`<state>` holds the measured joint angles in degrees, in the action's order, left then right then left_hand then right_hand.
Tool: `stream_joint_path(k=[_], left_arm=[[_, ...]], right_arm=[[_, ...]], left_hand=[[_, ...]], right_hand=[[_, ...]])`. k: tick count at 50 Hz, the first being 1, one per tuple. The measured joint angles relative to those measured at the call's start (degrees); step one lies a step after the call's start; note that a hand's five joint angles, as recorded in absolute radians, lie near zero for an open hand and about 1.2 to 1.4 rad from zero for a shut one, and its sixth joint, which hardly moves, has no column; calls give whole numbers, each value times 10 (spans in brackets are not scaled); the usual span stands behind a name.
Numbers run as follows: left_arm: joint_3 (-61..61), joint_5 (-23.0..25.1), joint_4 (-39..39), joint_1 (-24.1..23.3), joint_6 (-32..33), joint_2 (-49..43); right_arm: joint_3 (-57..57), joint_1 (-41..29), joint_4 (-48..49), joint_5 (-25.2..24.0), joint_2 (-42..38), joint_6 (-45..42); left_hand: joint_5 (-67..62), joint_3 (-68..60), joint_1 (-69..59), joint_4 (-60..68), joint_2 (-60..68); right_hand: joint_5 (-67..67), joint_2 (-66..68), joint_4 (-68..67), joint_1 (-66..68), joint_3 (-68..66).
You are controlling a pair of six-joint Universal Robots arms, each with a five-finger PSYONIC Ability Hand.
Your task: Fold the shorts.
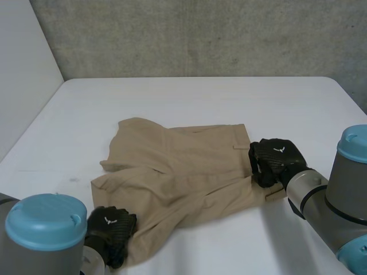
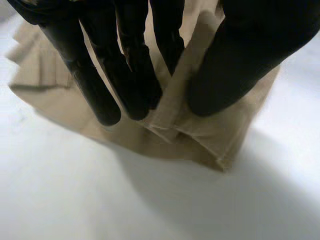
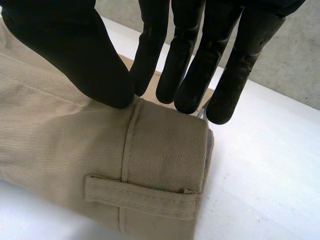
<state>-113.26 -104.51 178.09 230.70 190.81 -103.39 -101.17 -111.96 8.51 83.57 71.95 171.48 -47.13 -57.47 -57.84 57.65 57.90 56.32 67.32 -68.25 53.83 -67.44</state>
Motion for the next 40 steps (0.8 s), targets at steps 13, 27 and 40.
stream_joint_path(k=[13, 27, 40], left_arm=[[41, -57, 45, 3, 17, 143], [61, -18, 43, 80, 38, 104], [75, -5, 45, 97, 37, 76]], right_arm=[[2, 3, -19, 0, 8, -32], [-1, 26, -152, -45, 71, -119], [-36, 49, -171, -91, 74, -135]], left_hand=[[-89, -106, -66, 106, 104], [-89, -106, -66, 108, 105], [-89, -106, -66, 108, 106]], right_hand=[[-57, -72, 77, -38, 71], [-348, -359, 368, -261, 362], [-344, -357, 365, -260, 357]])
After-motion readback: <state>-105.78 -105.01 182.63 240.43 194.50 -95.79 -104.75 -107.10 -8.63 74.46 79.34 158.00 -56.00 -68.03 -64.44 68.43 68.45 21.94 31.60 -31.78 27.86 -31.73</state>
